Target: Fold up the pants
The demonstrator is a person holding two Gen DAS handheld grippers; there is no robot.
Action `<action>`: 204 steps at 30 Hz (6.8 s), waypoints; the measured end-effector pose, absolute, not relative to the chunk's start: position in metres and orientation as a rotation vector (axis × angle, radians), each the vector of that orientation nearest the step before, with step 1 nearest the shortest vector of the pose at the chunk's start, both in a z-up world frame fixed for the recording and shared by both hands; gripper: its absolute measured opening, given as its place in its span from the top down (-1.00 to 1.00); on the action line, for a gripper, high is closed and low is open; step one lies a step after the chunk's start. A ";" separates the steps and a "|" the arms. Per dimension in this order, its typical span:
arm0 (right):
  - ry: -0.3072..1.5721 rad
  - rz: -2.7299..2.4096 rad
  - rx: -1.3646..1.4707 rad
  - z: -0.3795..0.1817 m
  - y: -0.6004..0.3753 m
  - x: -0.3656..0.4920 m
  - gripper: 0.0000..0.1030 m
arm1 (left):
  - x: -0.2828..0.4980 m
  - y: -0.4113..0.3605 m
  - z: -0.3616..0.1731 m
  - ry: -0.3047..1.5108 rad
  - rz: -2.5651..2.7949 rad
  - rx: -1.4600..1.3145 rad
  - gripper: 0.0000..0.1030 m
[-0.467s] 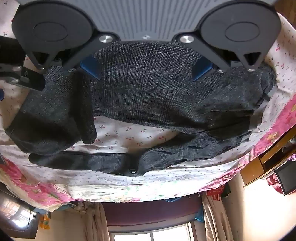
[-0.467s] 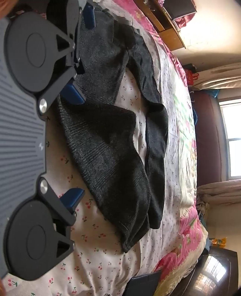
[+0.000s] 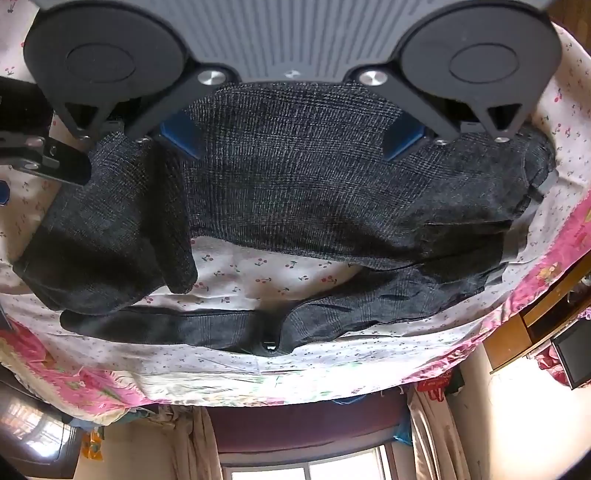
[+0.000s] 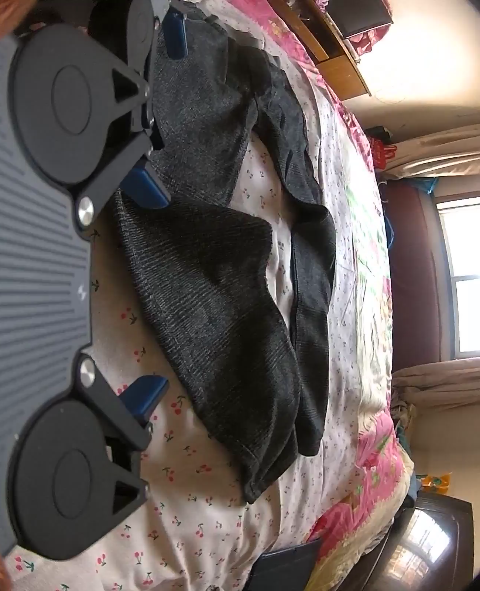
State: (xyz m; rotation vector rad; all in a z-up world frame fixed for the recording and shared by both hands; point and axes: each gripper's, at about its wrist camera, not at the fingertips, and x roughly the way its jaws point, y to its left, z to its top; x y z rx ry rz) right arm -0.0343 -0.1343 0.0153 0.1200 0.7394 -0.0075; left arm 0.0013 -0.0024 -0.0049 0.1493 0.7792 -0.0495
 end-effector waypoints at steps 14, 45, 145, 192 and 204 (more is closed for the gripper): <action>0.755 -0.019 0.103 0.011 -0.135 -0.032 -0.88 | 0.000 -0.003 -0.006 0.780 -0.056 0.160 -1.00; 0.771 -0.029 0.097 0.007 -0.137 -0.031 -0.88 | 0.000 -0.004 -0.007 0.788 -0.068 0.160 -1.00; 0.599 -0.277 0.711 0.017 -0.378 -0.012 0.92 | 0.070 -0.209 -0.012 0.642 -0.692 0.341 -1.00; 0.913 0.335 -0.085 0.051 -0.102 0.297 0.13 | 0.248 0.229 0.030 0.672 -0.009 0.328 -1.00; 0.994 0.344 -0.220 -0.007 -0.030 0.411 -0.05 | 0.343 0.308 -0.021 0.847 0.120 0.269 -1.00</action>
